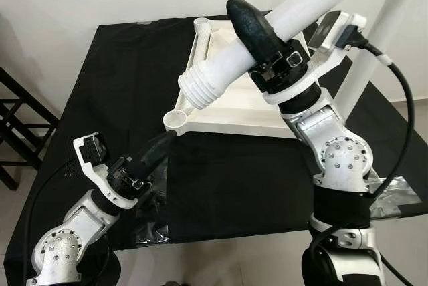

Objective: Building children table

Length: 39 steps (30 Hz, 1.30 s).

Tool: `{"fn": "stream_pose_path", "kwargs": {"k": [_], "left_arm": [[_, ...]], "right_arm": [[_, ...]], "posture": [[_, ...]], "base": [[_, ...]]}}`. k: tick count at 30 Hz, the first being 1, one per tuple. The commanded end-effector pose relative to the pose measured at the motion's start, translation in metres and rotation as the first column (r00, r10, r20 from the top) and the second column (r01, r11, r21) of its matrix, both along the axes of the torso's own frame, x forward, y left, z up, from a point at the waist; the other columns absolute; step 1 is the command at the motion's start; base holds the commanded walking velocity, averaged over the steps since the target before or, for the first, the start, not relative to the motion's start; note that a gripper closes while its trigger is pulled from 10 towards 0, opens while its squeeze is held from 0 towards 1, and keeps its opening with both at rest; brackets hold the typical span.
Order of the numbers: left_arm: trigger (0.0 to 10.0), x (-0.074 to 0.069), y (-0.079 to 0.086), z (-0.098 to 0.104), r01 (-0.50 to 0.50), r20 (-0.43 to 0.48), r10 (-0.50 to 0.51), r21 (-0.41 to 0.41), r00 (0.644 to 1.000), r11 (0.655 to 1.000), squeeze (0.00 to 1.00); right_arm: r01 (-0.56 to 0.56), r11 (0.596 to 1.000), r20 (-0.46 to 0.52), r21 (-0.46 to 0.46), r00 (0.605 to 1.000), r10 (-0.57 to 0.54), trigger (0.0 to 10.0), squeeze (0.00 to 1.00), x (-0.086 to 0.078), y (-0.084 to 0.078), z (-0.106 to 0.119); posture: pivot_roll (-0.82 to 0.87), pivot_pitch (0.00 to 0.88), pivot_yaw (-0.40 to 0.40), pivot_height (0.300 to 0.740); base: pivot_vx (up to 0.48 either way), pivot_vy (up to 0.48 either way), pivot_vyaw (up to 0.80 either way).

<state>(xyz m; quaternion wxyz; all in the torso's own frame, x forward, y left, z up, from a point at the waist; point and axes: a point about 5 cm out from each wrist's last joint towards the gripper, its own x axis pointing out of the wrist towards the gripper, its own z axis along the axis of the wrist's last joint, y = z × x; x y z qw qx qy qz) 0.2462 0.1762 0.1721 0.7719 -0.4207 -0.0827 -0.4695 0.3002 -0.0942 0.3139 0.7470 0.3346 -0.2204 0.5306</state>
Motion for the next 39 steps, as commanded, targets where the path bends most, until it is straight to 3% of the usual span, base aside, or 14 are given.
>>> {"fn": "stream_pose_path", "kwargs": {"k": [1,3,4,5,6,7,10,12,13,14,16,21,25,39], "left_arm": [[10.0,0.004,0.012,-0.006,-0.085,-0.030,0.087,0.056,0.996,0.995,1.00],[10.0,0.012,0.019,-0.010,-0.175,-0.059,0.184,0.131,0.981,0.976,1.00],[10.0,0.024,0.027,-0.018,-0.272,-0.112,0.301,0.221,0.947,0.937,1.00],[10.0,0.034,0.036,-0.025,-0.371,-0.141,0.424,0.293,0.895,0.881,0.63],[10.0,0.040,0.043,-0.029,-0.430,-0.153,0.499,0.338,0.853,0.837,0.63],[10.0,0.044,0.048,-0.031,-0.482,-0.163,0.566,0.371,0.808,0.794,0.00],[10.0,0.048,0.052,-0.030,-0.538,-0.161,0.632,0.394,0.758,0.745,0.00],[10.0,0.054,0.056,-0.030,-0.605,-0.085,0.734,0.508,0.673,0.613,0.00],[10.0,0.054,0.056,-0.030,-0.605,-0.085,0.734,0.508,0.673,0.613,0.00],[10.0,0.057,0.054,-0.031,-0.611,-0.003,0.759,0.591,0.652,0.527,0.00],[10.0,0.059,0.043,-0.031,-0.606,0.071,0.751,0.642,0.657,0.469,0.00],[10.0,0.062,0.016,-0.022,-0.608,0.161,0.694,0.644,0.702,0.464,0.00],[10.0,0.064,-0.011,-0.009,-0.617,0.214,0.641,0.600,0.737,0.509,0.00],[10.0,0.061,-0.039,0.010,-0.655,0.279,0.617,0.522,0.736,0.546,0.00]], "right_arm": [[0.062,0.995,0.009,-0.076,0.998,-0.061,10.0,0.00,0.005,0.005,-0.003],[0.114,0.985,-0.001,-0.126,0.993,-0.115,10.0,0.00,0.010,0.006,-0.009],[0.167,0.971,-0.007,-0.173,0.985,-0.171,10.0,0.00,0.014,0.007,-0.015],[0.201,0.956,-0.014,-0.215,0.978,-0.209,10.0,0.00,0.017,0.008,-0.021],[0.222,0.944,-0.017,-0.244,0.972,-0.233,10.0,0.00,0.019,0.008,-0.026],[0.248,0.924,0.004,-0.292,0.966,-0.258,10.0,0.00,0.020,0.010,-0.030],[0.267,0.895,0.039,-0.357,0.962,-0.272,10.0,0.00,0.019,0.013,-0.036],[0.308,0.825,0.122,-0.473,0.951,-0.285,10.0,0.00,0.017,0.019,-0.048],[0.308,0.825,0.122,-0.473,0.951,-0.285,10.0,0.00,0.017,0.019,-0.048],[0.318,0.797,0.152,-0.514,0.948,-0.280,10.0,0.00,0.014,0.021,-0.053],[0.329,0.768,0.175,-0.550,0.944,-0.279,10.0,0.00,0.012,0.024,-0.060],[0.363,0.738,0.175,-0.568,0.930,-0.323,10.0,0.00,0.012,0.023,-0.068],[0.430,0.692,0.184,-0.580,0.896,-0.404,10.0,0.00,0.015,0.018,-0.076],[0.510,0.623,0.184,-0.593,0.839,-0.512,10.0,0.00,0.022,0.008,-0.085]], "posture": [[0.01,0.110,0.011,0.740],[0.01,0.110,0.012,0.740],[0.02,0.111,0.012,0.740],[0.02,0.110,0.013,0.740],[0.02,0.110,0.013,0.740],[0.01,0.110,0.017,0.740],[0.01,0.110,0.015,0.740],[0.02,0.109,0.012,0.740],[0.02,0.109,0.012,0.740],[0.02,0.111,0.010,0.740],[0.01,0.112,0.010,0.740],[0.01,0.118,0.009,0.740],[0.01,0.121,0.009,0.740],[0.01,0.123,0.007,0.740]], "base": [[0.000,0.000,0.00],[0.000,0.000,0.00],[0.000,0.000,0.00],[0.000,0.000,0.00],[0.000,0.000,0.00],[0.000,0.000,0.00],[0.000,0.000,0.00],[0.000,0.000,0.00],[0.000,0.000,0.00],[0.000,0.000,0.00],[0.000,0.000,0.00],[0.000,0.000,0.00],[0.000,0.480,0.00],[0.000,0.240,0.00]]}}
